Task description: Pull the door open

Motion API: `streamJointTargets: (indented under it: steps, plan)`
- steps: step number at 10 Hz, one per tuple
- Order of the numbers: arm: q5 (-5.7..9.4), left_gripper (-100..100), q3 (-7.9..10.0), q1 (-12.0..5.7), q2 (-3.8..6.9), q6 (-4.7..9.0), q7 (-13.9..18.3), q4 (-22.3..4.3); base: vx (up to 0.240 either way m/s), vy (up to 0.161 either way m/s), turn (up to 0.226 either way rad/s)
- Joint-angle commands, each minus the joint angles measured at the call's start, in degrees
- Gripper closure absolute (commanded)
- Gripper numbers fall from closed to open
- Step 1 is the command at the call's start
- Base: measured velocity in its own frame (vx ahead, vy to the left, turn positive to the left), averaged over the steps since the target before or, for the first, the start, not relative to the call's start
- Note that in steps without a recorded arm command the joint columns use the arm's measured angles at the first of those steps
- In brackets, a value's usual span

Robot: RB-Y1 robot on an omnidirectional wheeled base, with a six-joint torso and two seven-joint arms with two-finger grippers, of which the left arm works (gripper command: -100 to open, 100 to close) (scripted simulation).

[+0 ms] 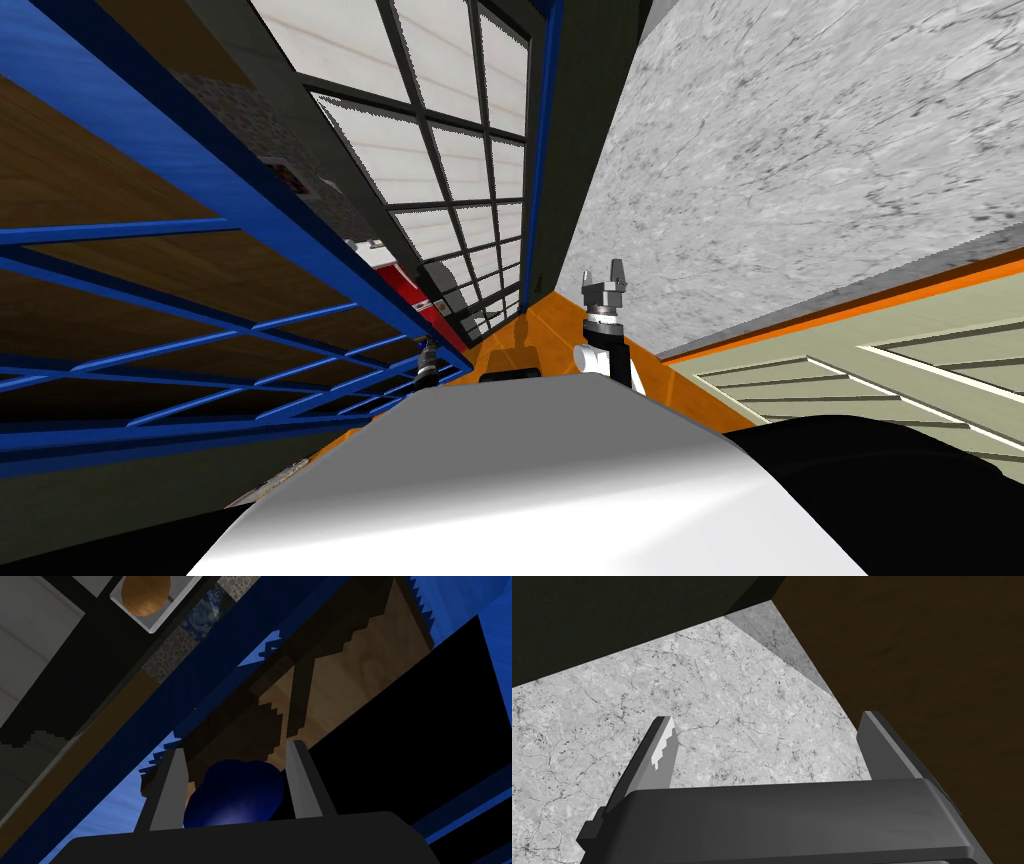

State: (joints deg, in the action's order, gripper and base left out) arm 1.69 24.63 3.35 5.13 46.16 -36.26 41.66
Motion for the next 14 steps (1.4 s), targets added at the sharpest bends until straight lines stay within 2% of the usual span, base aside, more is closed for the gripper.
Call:
streamJointTargets:
  steps: [1,3,6,8,11,14]
  plan:
    - [0.83,100,0.91,0.66,0.97,-0.03,1.67,0.7,-0.033,0.008,-0.019]
    - [2.07,100,-0.3,0.5,1.36,0.08,5.37,0.63,-0.044,0.012,-0.031]
    - [2.71,100,-0.93,0.42,1.56,0.14,8.65,0.59,-0.037,0.004,-0.029]
    - [3.98,100,-2.17,0.26,1.95,0.26,12.4,0.52,-0.038,0.01,-0.048]
    - [4.62,100,-2.81,0.18,2.15,0.32,15.69,0.49,-0.026,0.007,-0.019]
    - [5.97,100,-4.13,0.0,2.56,0.44,20.03,0.41,-0.041,0.006,-0.036]
